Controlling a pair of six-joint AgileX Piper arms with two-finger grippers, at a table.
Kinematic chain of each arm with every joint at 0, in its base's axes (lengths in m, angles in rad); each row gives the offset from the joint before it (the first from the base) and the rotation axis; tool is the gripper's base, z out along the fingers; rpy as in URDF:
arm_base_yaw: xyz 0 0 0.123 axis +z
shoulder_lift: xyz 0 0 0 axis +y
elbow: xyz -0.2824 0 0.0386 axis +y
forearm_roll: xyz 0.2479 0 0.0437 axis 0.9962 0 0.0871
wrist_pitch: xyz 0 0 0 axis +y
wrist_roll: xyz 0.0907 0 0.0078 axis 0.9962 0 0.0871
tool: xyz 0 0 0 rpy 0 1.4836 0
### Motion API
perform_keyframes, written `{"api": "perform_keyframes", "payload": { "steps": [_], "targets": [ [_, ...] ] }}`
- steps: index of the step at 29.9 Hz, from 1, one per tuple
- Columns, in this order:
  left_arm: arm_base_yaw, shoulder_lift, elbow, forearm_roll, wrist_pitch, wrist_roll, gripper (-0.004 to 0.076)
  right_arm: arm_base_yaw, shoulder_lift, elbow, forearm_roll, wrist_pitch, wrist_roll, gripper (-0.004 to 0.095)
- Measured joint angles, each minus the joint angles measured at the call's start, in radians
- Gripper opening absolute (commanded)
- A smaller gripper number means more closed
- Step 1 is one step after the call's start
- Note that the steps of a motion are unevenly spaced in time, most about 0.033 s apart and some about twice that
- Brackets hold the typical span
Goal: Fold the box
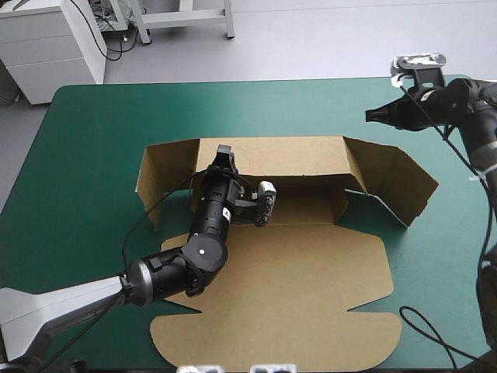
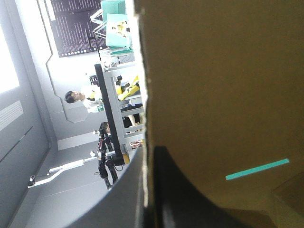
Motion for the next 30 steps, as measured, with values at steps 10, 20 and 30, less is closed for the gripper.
{"api": "perform_keyframes", "payload": {
  "steps": [10,20,30],
  "targets": [
    [0.0,0.0,0.0,-0.001,0.019,0.0,-0.0008,0.001,0.086,-0.035,0.132,0.129,-0.076,-0.0014],
    [0.005,0.0,0.0,-0.003,0.009,0.0,-0.0008,0.001,0.056,-0.035,0.14,0.253,-0.106,-0.0014],
    [0.052,0.001,0.0,-0.004,-0.031,0.0,-0.0007,0.001,0.046,-0.029,0.195,0.309,-0.125,-0.0014]
  ]
}}
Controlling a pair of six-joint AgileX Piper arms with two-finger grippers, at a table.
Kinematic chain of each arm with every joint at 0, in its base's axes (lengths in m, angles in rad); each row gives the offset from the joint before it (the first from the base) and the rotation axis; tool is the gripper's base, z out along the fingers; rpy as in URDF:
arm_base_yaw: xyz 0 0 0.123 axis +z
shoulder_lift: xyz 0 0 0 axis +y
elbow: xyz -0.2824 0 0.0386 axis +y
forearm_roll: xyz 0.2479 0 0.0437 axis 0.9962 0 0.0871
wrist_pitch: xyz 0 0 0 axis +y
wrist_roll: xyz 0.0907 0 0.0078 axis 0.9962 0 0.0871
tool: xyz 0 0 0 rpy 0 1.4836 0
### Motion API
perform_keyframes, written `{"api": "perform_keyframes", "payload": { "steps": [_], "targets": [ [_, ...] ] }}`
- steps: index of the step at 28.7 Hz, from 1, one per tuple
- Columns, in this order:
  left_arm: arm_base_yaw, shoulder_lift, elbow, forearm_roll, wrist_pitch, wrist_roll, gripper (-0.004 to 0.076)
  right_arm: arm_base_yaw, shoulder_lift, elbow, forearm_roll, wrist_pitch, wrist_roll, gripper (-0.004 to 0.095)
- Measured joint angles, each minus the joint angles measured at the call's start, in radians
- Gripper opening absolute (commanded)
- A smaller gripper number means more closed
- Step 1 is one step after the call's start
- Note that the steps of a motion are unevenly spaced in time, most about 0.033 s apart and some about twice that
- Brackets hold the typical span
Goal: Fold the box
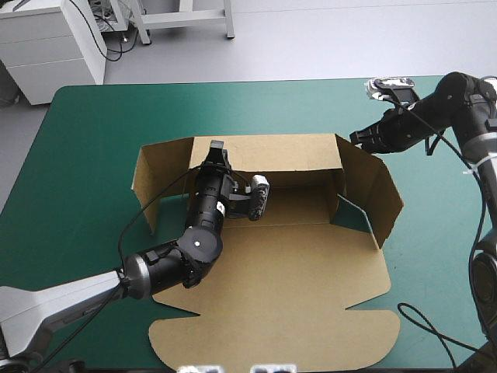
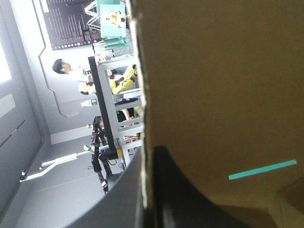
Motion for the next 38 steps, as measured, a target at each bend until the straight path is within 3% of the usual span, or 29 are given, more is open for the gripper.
{"api": "perform_keyframes", "payload": {
  "steps": [13,20,29,32,34,35,36,38],
  "targets": [
    [0.006,0.0,0.0,0.001,-0.022,0.0,-0.0007,0.0,-0.056,0.227,0.152,-0.042,-0.118,-0.0014],
    [0.006,0.0,0.0,0.001,-0.022,0.0,-0.0007,0.0,-0.173,0.413,0.275,-0.181,-0.307,-0.0014],
    [0.006,0.0,0.0,0.0,-0.018,0.0,-0.0007,0.0,-0.208,0.597,0.387,-0.273,-0.535,-0.0001],
    [0.006,0.0,0.0,0.0,-0.019,-0.002,-0.0007,0.0,-0.209,0.612,0.389,-0.265,-0.591,0.0077],
    [0.007,0.0,0.0,0.0,-0.016,-0.003,-0.0007,0.0,-0.209,0.612,0.389,-0.247,-0.615,0.0183],
    [0.007,0.0,0.0,0.0,-0.014,-0.003,-0.0007,0.0,-0.209,0.612,0.389,-0.232,-0.625,0.0327],
    [0.007,0.0,0.0,0.0,-0.009,-0.003,-0.0007,0.0,-0.209,0.612,0.385,-0.208,-0.636,0.039],
    [0.007,0.0,0.0,0.0,-0.006,-0.003,-0.0007,0.0,-0.209,0.612,0.379,-0.182,-0.641,0.0609]
  ]
}}
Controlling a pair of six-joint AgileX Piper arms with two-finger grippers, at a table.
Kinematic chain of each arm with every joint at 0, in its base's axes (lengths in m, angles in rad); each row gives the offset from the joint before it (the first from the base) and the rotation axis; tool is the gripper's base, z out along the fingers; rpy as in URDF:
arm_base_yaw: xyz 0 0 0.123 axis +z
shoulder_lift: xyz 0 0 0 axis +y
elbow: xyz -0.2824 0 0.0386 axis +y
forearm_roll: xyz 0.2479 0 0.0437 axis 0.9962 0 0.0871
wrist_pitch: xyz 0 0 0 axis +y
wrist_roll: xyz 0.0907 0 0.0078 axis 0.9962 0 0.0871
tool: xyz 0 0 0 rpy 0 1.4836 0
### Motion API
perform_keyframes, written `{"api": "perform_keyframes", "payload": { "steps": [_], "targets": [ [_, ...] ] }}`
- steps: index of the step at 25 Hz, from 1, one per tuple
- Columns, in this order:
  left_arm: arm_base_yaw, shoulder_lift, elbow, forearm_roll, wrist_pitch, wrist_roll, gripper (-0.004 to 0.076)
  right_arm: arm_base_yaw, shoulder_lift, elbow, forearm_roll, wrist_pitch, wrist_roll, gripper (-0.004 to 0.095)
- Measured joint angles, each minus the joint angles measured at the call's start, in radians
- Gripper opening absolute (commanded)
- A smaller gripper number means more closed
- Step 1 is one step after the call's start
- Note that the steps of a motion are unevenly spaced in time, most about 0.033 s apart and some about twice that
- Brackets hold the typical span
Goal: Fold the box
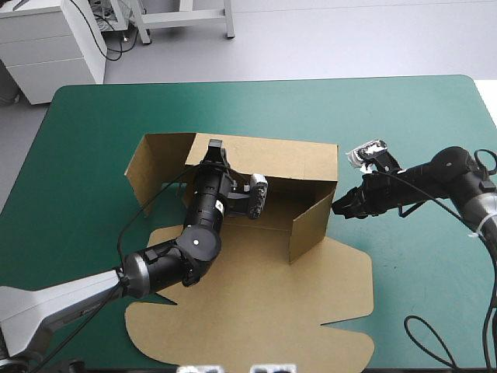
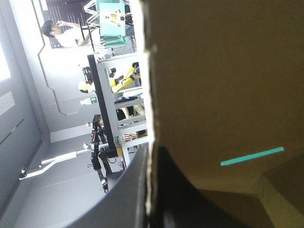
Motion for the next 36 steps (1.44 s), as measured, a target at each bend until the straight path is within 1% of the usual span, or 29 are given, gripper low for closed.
{"api": "perform_keyframes", "payload": {
  "steps": [1,2,4,8,12,14,17,18,19,20,21,22,27,29,36],
  "targets": [
    [0.0,0.0,0.0,0.0,0.002,0.0,-0.0007,0.0,0.0,0.0,-0.002,0.006,-0.001,0.0688],
    [0.0,0.0,0.0,0.0,0.007,0.0,-0.0007,0.0,0.0,0.0,-0.005,0.014,-0.004,0.0707],
    [0.0,0.0,0.0,0.0,0.01,0.0,-0.0007,0.0,0.0,0.0,-0.007,0.038,-0.007,0.0706],
    [0.0,0.0,0.0,0.001,0.007,0.0,-0.0007,0.0,0.0,0.0,-0.008,0.132,0.012,0.0705],
    [0.0,0.0,0.0,0.004,0.003,0.0,-0.0007,0.0,-0.008,0.0,-0.006,0.146,0.036,0.0696],
    [0.0,0.0,0.0,0.005,0.003,0.0,-0.0007,0.0,-0.011,0.0,-0.005,0.147,0.037,0.0674],
    [0.0,0.0,0.0,0.006,0.001,0.0,-0.0007,0.0,-0.012,0.0,-0.01,0.15,0.053,0.0537],
    [0.0,0.0,0.0,0.006,0.0,0.0,-0.0007,0.0,-0.012,0.0,-0.017,0.152,0.062,0.0434],
    [0.0,0.0,0.0,0.007,-0.003,0.0,-0.0007,0.0,-0.012,0.0,-0.026,0.154,0.071,0.0354],
    [0.0,0.0,0.0,0.007,-0.006,0.0,-0.0007,0.0,-0.012,0.0,-0.035,0.154,0.08,0.0245],
    [0.0,0.0,0.0,0.007,-0.008,0.0,-0.0007,0.0,-0.012,0.0,-0.041,0.153,0.092,0.0134],
    [0.0,0.0,0.0,0.008,-0.01,0.0,-0.0007,0.0,-0.012,0.0,-0.045,0.152,0.098,-0.0016],
    [0.0,0.0,0.0,0.008,-0.013,0.0,-0.0007,0.0,-0.012,0.0,-0.062,0.152,0.122,-0.0019],
    [0.0,0.0,0.0,0.009,-0.013,0.0,-0.0007,0.0,-0.012,-0.007,-0.087,0.153,0.153,-0.0019],
    [0.0,0.0,0.0,0.009,-0.013,0.0,-0.0007,0.0,-0.012,-0.142,-0.211,0.156,0.367,-0.0019]
  ]
}}
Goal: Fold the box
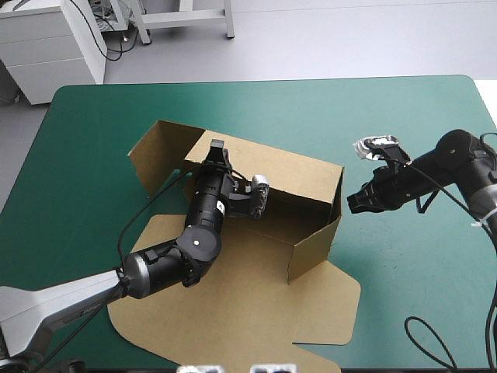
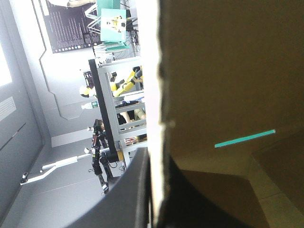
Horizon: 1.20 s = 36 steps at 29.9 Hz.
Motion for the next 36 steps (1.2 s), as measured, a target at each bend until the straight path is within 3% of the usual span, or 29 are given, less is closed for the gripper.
{"api": "perform_keyframes", "payload": {
  "steps": [7,17,29,36],
  "targets": [
    [0.0,0.0,0.0,0.0,-0.005,0.0,-0.0007,0.0,0.0,-0.096,-0.062,0.009,0.167,-0.0018],
    [0.003,0.018,-0.013,0.007,-0.033,0.007,-0.0007,0.0,0.0,-0.099,-0.083,0.017,0.222,-0.0018],
    [0.017,0.062,-0.05,0.015,-0.03,0.012,-0.0007,0.0,-0.154,0.094,-0.079,-0.026,0.121,-0.0018],
    [0.018,0.062,-0.05,0.015,-0.033,0.012,-0.0007,0.0,-0.236,0.155,0.046,-0.036,0.005,-0.0015]
  ]
}}
